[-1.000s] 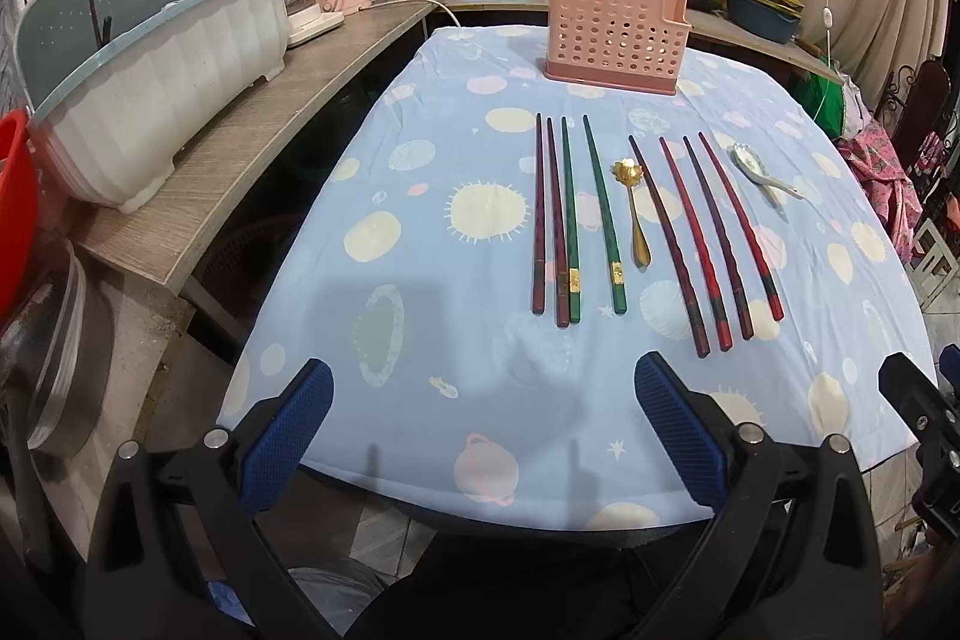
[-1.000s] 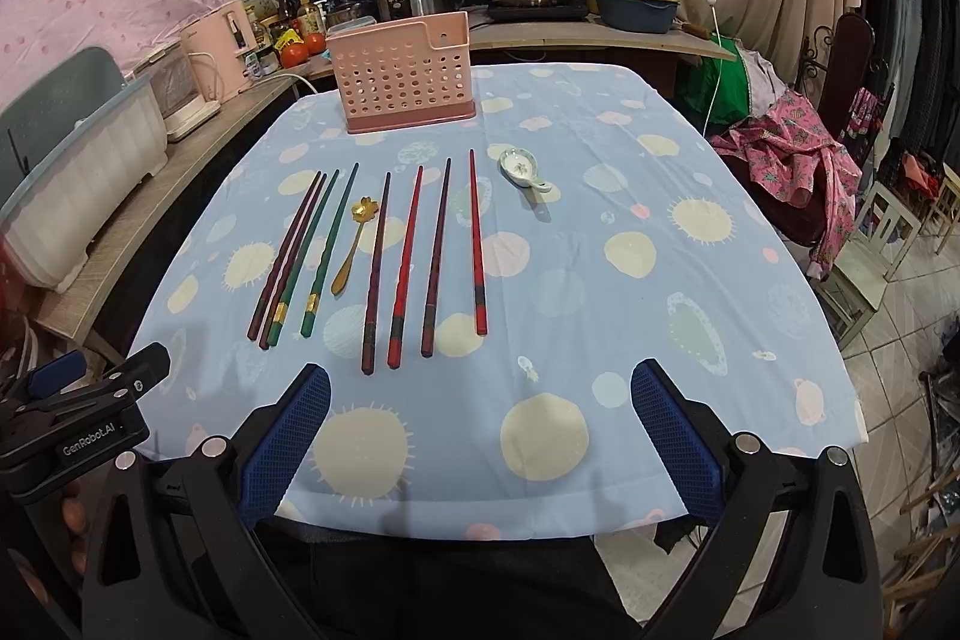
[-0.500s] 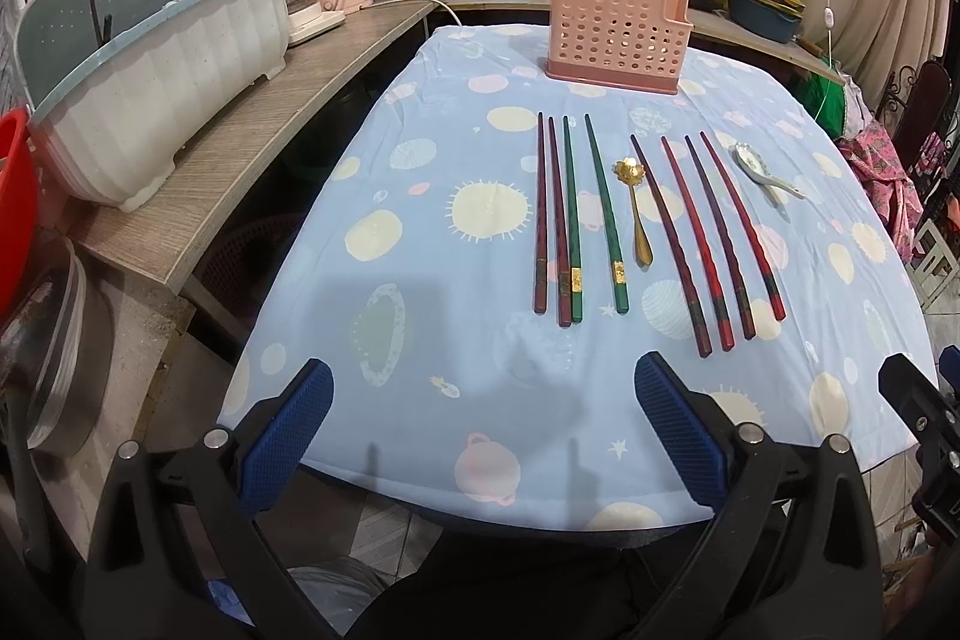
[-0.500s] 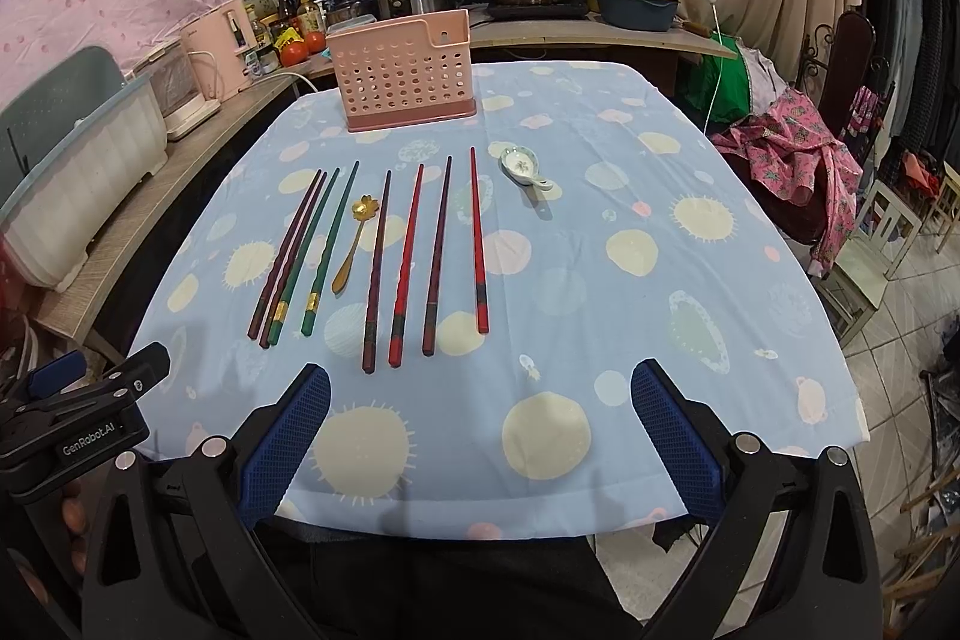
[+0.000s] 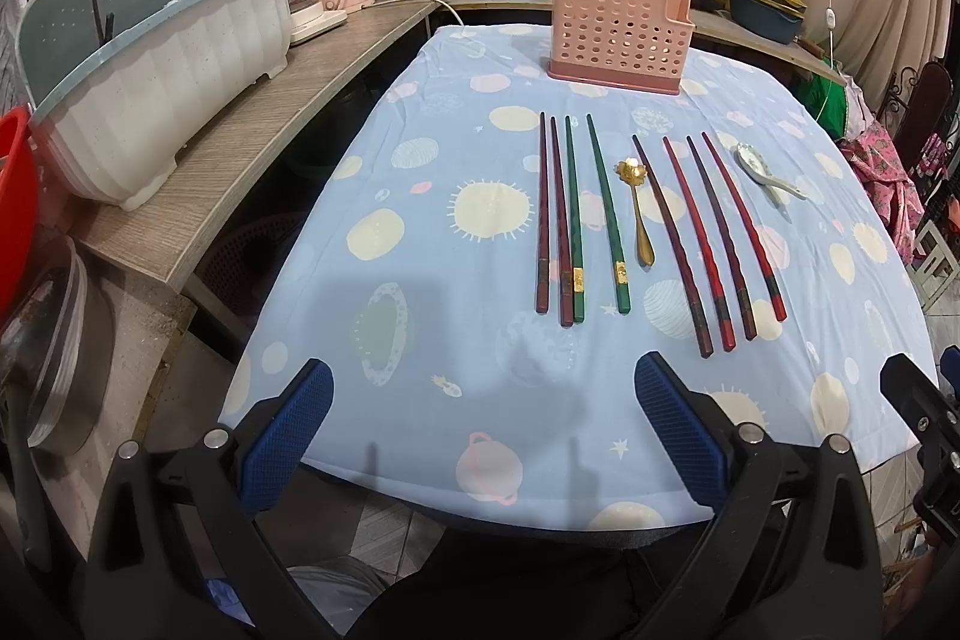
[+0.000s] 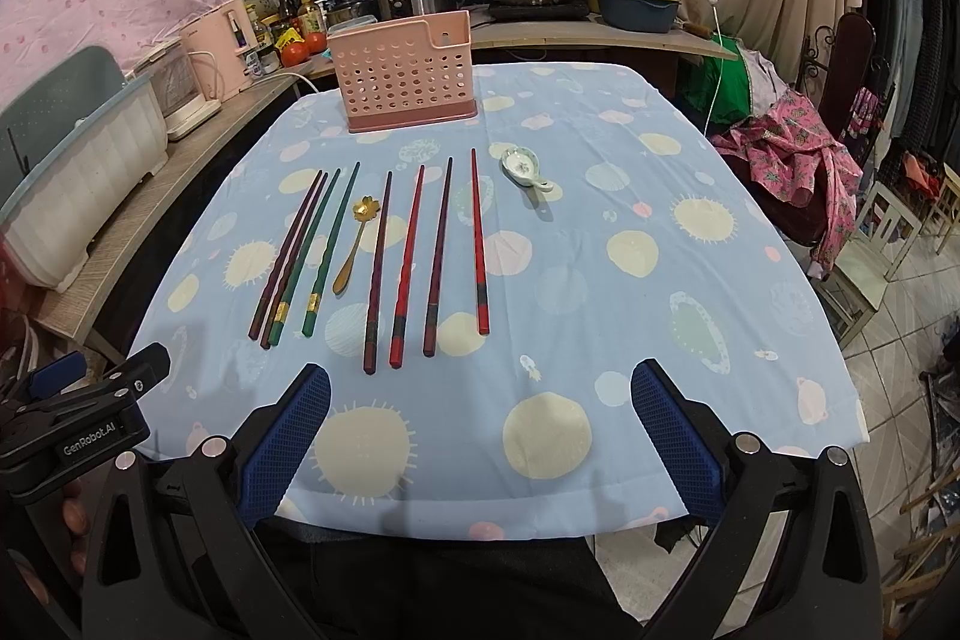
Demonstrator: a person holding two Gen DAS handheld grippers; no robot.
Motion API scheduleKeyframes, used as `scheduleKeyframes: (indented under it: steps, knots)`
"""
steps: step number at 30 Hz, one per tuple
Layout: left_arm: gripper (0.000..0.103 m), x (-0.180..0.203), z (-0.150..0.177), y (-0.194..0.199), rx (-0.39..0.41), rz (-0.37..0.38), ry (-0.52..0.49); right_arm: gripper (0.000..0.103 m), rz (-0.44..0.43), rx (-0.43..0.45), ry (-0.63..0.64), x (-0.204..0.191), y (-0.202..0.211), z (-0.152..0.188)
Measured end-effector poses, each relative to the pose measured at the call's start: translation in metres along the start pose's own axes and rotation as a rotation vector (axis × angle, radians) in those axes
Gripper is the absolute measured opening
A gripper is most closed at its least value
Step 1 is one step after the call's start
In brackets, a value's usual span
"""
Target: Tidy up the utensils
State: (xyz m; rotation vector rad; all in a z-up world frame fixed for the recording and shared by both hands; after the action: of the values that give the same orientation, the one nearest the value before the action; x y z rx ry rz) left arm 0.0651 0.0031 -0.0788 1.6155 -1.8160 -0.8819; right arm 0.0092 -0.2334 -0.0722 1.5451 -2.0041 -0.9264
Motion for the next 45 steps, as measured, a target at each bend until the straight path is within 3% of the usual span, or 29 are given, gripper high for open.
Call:
scheduleKeyframes:
  steps: [45]
  knots:
    - [0.096, -0.0029, -0.0014, -0.0010, 0.007, -0.004, -0.007, 0.096, 0.004, 0.001, 0.001, -0.0009, -0.0004, -0.0016]
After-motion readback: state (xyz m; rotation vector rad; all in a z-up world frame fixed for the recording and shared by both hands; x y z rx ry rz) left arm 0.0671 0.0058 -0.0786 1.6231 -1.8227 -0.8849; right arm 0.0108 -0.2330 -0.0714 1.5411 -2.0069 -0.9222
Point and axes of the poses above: each gripper's, at about its wrist camera, not at the fingertips, and y roughly against the way its jaws point, x to its right, z to its underside, the point moved 10 cm from there along -y, roughly the way its jaws point, and after that the axes turned 3 degrees about z, right-handed, at the moved point
